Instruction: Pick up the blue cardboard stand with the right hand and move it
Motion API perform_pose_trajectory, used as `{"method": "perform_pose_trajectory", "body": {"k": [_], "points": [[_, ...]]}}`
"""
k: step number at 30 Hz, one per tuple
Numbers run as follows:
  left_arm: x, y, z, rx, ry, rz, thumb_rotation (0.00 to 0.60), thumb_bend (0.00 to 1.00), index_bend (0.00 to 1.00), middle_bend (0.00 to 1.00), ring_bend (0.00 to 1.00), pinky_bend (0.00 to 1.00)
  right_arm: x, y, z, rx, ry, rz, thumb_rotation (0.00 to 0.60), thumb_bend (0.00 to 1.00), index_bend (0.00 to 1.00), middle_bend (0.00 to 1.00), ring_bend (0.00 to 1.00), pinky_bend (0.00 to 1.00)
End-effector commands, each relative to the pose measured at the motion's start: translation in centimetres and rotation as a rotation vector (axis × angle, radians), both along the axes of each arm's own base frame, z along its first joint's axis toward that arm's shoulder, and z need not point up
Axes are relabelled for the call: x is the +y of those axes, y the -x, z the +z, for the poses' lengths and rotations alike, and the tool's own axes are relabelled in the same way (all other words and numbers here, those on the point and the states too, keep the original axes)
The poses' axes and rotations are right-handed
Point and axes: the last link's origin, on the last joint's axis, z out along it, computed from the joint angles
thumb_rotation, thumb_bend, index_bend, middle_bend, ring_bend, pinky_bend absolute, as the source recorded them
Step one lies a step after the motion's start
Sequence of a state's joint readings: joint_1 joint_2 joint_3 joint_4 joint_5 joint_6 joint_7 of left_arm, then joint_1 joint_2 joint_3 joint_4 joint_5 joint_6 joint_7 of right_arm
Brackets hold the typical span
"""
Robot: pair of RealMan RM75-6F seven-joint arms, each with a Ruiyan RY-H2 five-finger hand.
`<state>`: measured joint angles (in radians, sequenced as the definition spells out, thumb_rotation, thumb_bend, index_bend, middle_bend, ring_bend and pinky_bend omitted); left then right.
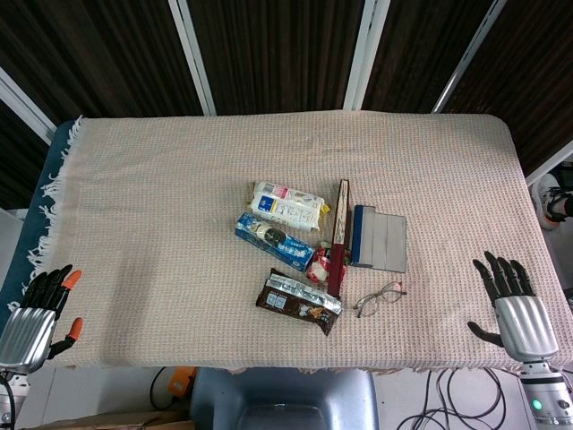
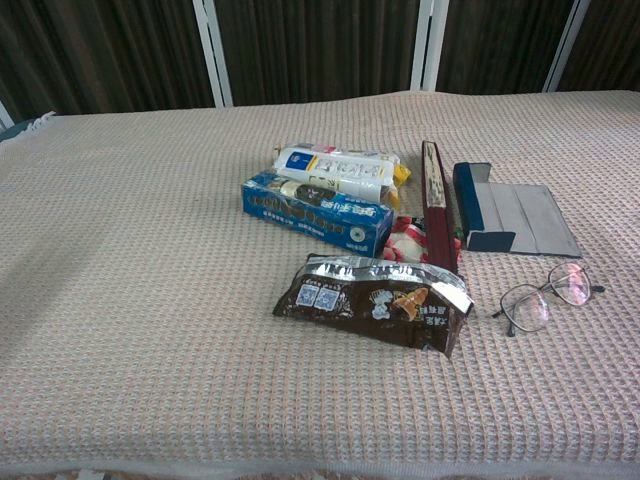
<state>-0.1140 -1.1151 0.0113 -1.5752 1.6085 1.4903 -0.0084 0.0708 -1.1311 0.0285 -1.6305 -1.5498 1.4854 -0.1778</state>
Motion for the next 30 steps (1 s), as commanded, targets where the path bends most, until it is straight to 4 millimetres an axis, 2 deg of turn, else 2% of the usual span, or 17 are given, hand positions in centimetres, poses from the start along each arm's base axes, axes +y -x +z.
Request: {"method": "perform_pose_trajectory", "body": {"k": [1,6,9,16,18,22,25,27,30], "points": [[0.0,0.0,0.0,-0.001,0.000,0.000,0.600,0.42,0.00,0.00,0.00,0.06,0.0,0.0,-0.1,0.001,-0.004,0.000,0.600,0.18,0.00,0.00,0.00,0.00],[0.0,0.0,0.0,-0.005,0.004,-0.003,0.600,0.42,0.00,0.00,0.00,0.06,-0.2,-0.2,-0.7,0.015,-0.033,0.017,0.600,0.18,0.03,0.00,0.00,0.00],[0.1,-0.1,0.1,-0.015,0.005,-0.006,0.600,0.42,0.00,0.00,0.00,0.06,-1.4,-0.9,-2.0,0.022,-0.097,0.080,0.600,0.18,0.12,0.00,0.00,0.00],[0.2,0.1,0.4,-0.024,0.001,-0.005,0.600,0.42,0.00,0.00,0.00,0.06,-5.9,-3.9,-6.3,0.136,-0.268,0.244,0.600,0.19,0.38,0.00,0.00,0.00],[0.2,0.1,0.4,-0.026,0.002,-0.003,0.600,0.42,0.00,0.00,0.00,0.06,-6.9,-4.6,-7.7,0.193,-0.310,0.284,0.600,0.22,0.44,0.00,0.00,0.00],[0.2,0.2,0.5,-0.028,0.002,-0.001,0.600,0.42,0.00,0.00,0.00,0.06,-7.3,-4.9,-8.5,0.221,-0.326,0.298,0.600,0.26,0.51,0.00,0.00,0.00],[0.3,0.2,0.5,-0.028,0.001,0.002,0.600,0.42,0.00,0.00,0.00,0.06,-8.1,-5.4,-10.1,0.255,-0.358,0.331,0.600,0.30,0.56,0.00,0.00,0.00],[0.2,0.3,0.5,-0.029,0.006,0.003,0.600,0.42,0.00,0.00,0.00,0.06,-8.8,-5.7,-11.4,0.279,-0.387,0.350,0.600,0.34,0.58,0.00,0.00,0.00],[0.3,0.3,0.6,-0.030,0.005,0.004,0.600,0.42,0.00,0.00,0.00,0.06,-9.4,-5.6,-12.1,0.304,-0.398,0.353,0.600,0.39,0.61,0.00,0.00,0.00]]}}
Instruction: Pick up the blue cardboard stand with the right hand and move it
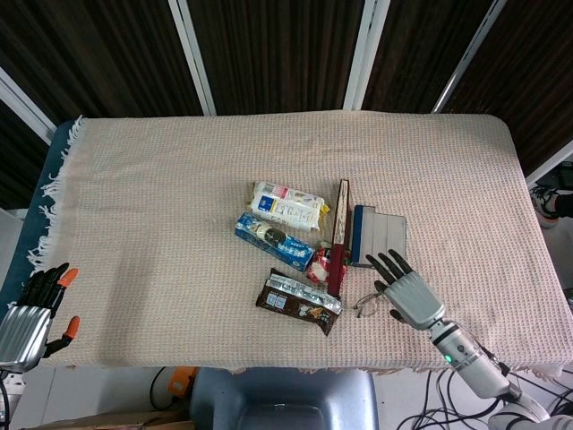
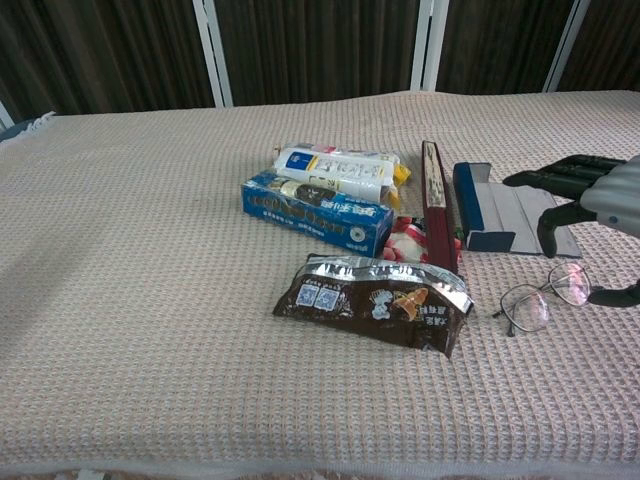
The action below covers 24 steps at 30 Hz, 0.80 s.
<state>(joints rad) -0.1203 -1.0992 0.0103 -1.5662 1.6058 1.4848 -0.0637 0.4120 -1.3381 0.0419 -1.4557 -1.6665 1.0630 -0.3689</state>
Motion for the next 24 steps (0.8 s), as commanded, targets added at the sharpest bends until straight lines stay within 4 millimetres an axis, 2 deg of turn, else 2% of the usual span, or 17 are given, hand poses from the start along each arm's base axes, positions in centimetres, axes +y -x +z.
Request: {"method": "perform_pose_trajectory", "body": {"k": [1,13,24], "points": [[0.0,0.0,0.0,-0.001,-0.002,0.000,0.600,0.42,0.00,0.00,0.00,0.06,-0.8,-0.1,-1.2,0.038,-0.016,0.020,0.600,0.40,0.62,0.00,0.00,0.00],[-0.1,0.0,0.1,-0.003,-0.003,-0.002,0.600,0.42,0.00,0.00,0.00,0.06,-1.9,0.4,-1.8,0.097,-0.020,0.016,0.600,0.48,0.64,0.00,0.00,0.00],[-0.1,0.0,0.1,-0.003,-0.001,-0.001,0.600,0.42,0.00,0.00,0.00,0.06,-2.4,0.4,-2.3,0.126,-0.027,0.007,0.600,0.48,0.64,0.00,0.00,0.00]]}}
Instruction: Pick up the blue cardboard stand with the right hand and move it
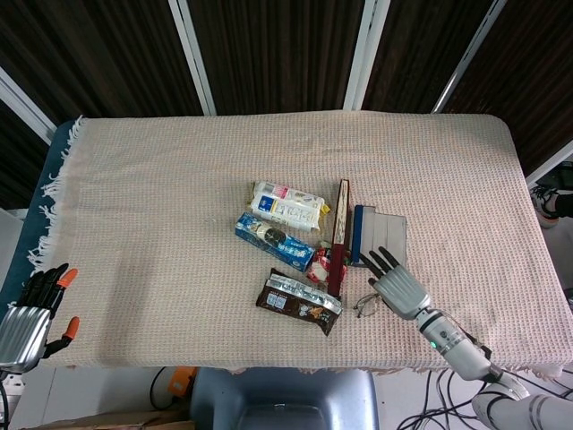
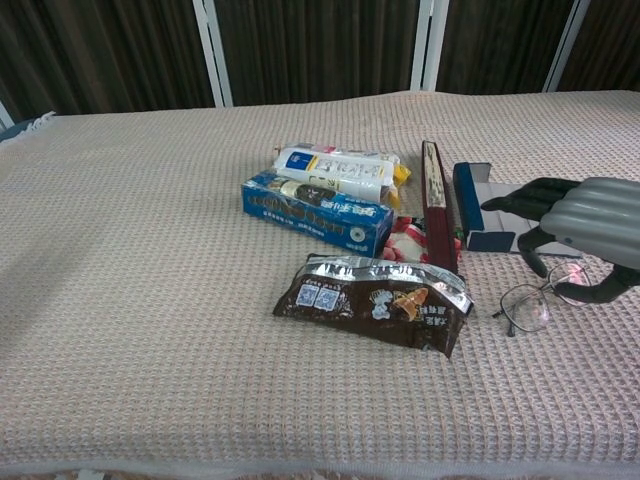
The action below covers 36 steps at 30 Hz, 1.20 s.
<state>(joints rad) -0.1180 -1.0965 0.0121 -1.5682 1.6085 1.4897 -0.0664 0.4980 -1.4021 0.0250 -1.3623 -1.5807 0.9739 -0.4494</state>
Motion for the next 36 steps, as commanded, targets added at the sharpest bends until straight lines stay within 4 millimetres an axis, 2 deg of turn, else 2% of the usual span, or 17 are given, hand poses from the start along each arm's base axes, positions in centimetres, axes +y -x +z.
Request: {"method": "perform_pose_trajectory", "body": {"k": [1,8,23,31,36], "points": [[0.0,0.0,0.0,0.000,0.000,0.001,0.600,0.42,0.00,0.00,0.00,0.06,0.0,0.0,-0.1,0.000,0.000,-0.001,0.600,0.48,0.64,0.00,0.00,0.00],[0.0,0.0,0.1,-0.002,0.000,-0.001,0.600,0.42,0.00,0.00,0.00,0.07,0.0,-0.1,-0.5,0.013,-0.012,0.003,0.600,0.49,0.65,0.01,0.00,0.00],[-0.1,0.1,0.2,-0.006,-0.002,-0.002,0.600,0.42,0.00,0.00,0.00,0.07,0.0,-0.1,-0.8,0.029,-0.019,0.003,0.600,0.58,0.70,0.03,0.00,0.00],[-0.1,0.0,0.2,-0.008,-0.003,-0.001,0.600,0.42,0.00,0.00,0.00,0.07,0.0,-0.3,-0.5,0.017,-0.003,0.017,0.600,0.58,0.72,0.04,0.00,0.00],[-0.1,0.1,0.3,-0.009,-0.004,0.000,0.600,0.42,0.00,0.00,0.00,0.07,-0.4,-0.4,0.4,0.001,0.031,0.030,0.600,0.58,0.73,0.06,0.00,0.00]]}}
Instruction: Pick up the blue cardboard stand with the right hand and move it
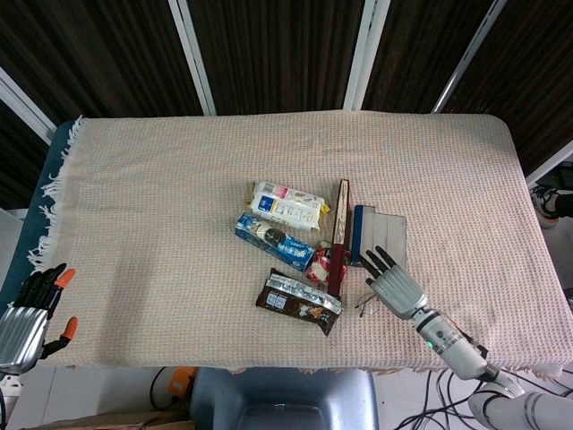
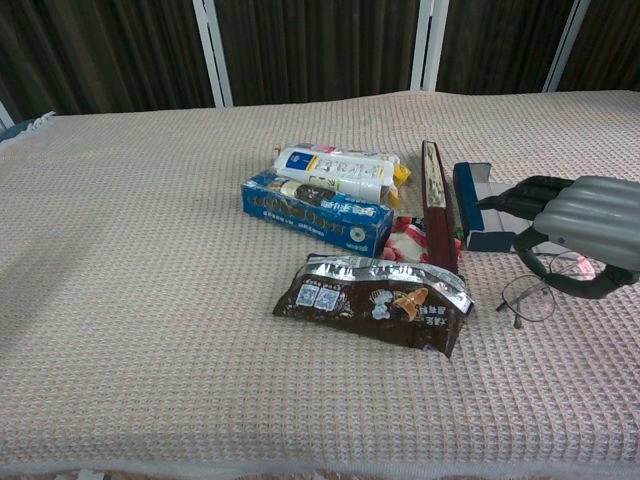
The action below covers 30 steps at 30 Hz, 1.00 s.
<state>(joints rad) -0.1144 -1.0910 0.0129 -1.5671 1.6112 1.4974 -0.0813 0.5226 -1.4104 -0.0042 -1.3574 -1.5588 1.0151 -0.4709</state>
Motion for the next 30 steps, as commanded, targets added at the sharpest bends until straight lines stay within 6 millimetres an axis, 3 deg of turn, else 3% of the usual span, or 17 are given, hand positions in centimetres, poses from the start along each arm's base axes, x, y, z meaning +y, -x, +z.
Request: {"method": "perform_pose_trajectory", "body": {"k": [1,10,17,23,30], "points": [[0.0,0.0,0.0,0.001,0.001,0.001,0.600,0.42,0.00,0.00,0.00,0.07,-0.2,0.0,0.7,-0.004,0.019,0.011,0.600,0.58,0.73,0.06,0.00,0.00],[0.1,0.0,-0.2,0.005,0.002,0.005,0.600,0.43,0.00,0.00,0.00,0.07,-2.2,1.3,4.2,0.076,0.145,0.103,0.600,0.58,0.75,0.09,0.00,0.00],[0.3,-0.2,-0.6,0.017,0.009,0.008,0.600,0.42,0.00,0.00,0.00,0.07,-5.1,3.2,6.5,0.173,0.224,0.173,0.600,0.58,0.75,0.09,0.00,0.00],[0.6,-0.4,-1.2,0.029,0.019,0.010,0.600,0.43,0.00,0.00,0.00,0.07,-7.7,3.5,6.2,0.239,0.230,0.221,0.600,0.58,0.75,0.09,0.00,0.00],[0.9,-0.6,-1.5,0.036,0.026,0.009,0.600,0.42,0.00,0.00,0.00,0.07,-9.9,2.5,4.4,0.271,0.218,0.283,0.600,0.58,0.75,0.09,0.00,0.00]]}}
